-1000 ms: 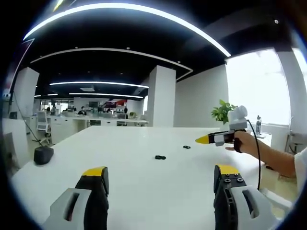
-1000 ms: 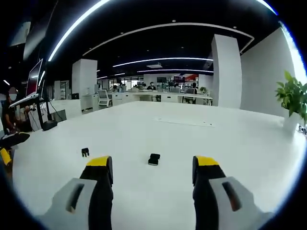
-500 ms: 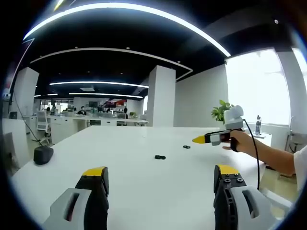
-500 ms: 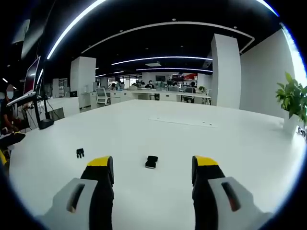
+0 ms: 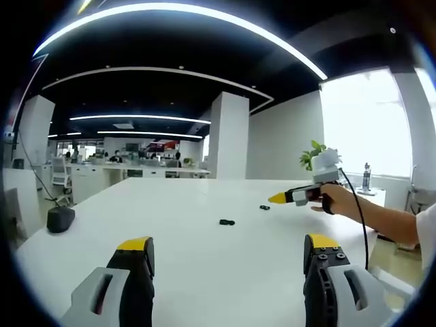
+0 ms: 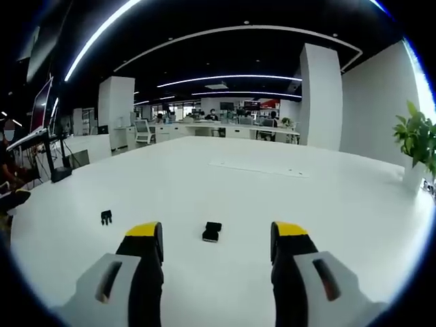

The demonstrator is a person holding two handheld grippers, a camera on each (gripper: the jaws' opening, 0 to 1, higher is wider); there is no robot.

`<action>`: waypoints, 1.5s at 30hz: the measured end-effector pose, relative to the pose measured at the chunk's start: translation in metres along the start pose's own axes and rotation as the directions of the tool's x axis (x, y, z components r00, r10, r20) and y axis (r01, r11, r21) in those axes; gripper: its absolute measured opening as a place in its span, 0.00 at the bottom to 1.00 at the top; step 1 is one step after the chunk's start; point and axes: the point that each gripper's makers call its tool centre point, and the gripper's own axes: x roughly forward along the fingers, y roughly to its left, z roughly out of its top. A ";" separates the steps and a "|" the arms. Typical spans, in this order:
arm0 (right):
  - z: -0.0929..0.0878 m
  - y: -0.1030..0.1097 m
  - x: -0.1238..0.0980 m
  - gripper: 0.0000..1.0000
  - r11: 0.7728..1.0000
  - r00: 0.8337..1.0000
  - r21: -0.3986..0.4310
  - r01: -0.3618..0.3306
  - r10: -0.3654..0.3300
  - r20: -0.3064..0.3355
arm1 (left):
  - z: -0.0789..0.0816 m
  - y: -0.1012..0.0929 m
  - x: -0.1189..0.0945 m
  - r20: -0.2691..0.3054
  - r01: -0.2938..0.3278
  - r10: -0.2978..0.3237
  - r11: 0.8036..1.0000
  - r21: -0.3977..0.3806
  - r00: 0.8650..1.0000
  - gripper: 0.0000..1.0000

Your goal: Snap the two parts of the plastic buckle together until the buckle closes and remains connected.

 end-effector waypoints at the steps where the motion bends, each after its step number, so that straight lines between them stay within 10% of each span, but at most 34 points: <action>1: 0.000 0.000 0.000 0.64 1.000 1.000 0.000 0.000 0.000 -0.001 | 0.000 0.000 0.000 0.000 0.000 0.000 1.000 0.000 1.000 0.92; 45: -0.017 0.001 0.030 0.53 1.000 0.996 0.005 0.001 -0.001 -0.085 | 0.008 0.000 -0.004 0.011 0.000 0.000 1.000 0.013 1.000 0.92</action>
